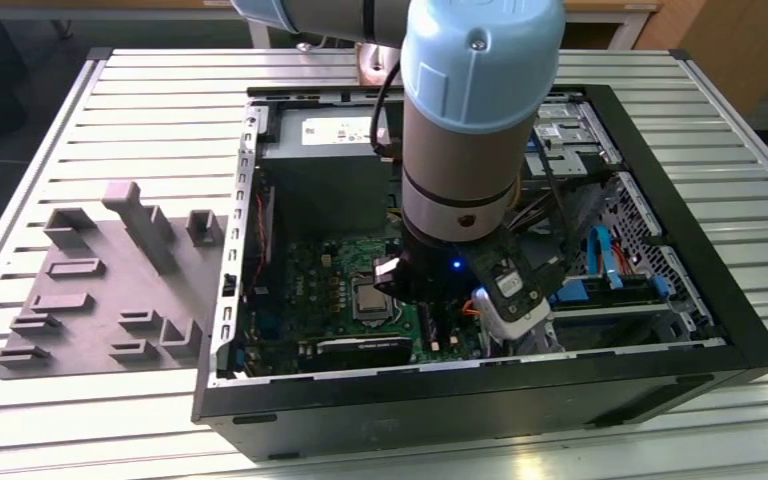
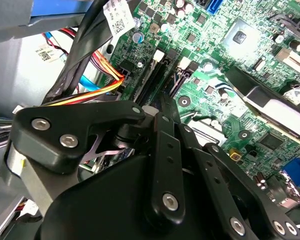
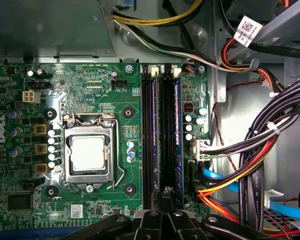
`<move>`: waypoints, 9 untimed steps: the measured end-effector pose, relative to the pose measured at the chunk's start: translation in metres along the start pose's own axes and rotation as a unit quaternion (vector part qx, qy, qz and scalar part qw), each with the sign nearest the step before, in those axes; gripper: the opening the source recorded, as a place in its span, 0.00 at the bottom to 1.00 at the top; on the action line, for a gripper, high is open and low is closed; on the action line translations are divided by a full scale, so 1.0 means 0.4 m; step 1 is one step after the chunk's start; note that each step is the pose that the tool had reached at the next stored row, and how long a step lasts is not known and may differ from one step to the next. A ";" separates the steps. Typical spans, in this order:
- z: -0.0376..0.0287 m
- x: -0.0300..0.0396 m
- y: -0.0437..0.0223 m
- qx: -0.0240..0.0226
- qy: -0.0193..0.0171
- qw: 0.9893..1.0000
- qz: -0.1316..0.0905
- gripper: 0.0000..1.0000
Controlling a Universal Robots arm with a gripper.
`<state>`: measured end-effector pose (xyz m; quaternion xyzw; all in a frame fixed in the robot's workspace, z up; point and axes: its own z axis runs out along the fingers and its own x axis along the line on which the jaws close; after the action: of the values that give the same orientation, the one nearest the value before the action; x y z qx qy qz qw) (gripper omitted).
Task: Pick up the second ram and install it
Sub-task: 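Press down the second ram until it locks into place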
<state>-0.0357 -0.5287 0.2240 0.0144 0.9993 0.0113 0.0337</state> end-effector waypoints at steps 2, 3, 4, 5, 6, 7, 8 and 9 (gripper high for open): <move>0.002 0.000 0.000 0.000 0.000 1.000 0.000 0.11; 0.003 0.000 0.000 0.000 0.000 1.000 0.000 0.11; 0.004 0.000 0.000 0.000 0.000 1.000 0.000 0.11; 0.005 0.000 0.000 0.000 0.000 1.000 0.000 0.11; 0.006 0.000 0.000 0.000 0.000 1.000 0.000 0.11; 0.007 0.001 0.000 0.000 0.000 1.000 0.000 0.11; 0.007 0.001 0.000 0.000 0.000 1.000 0.000 0.11; 0.008 0.001 0.000 0.000 0.000 1.000 0.000 0.11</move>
<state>-0.0357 -0.5288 0.2208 0.0144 0.9993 0.0110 0.0337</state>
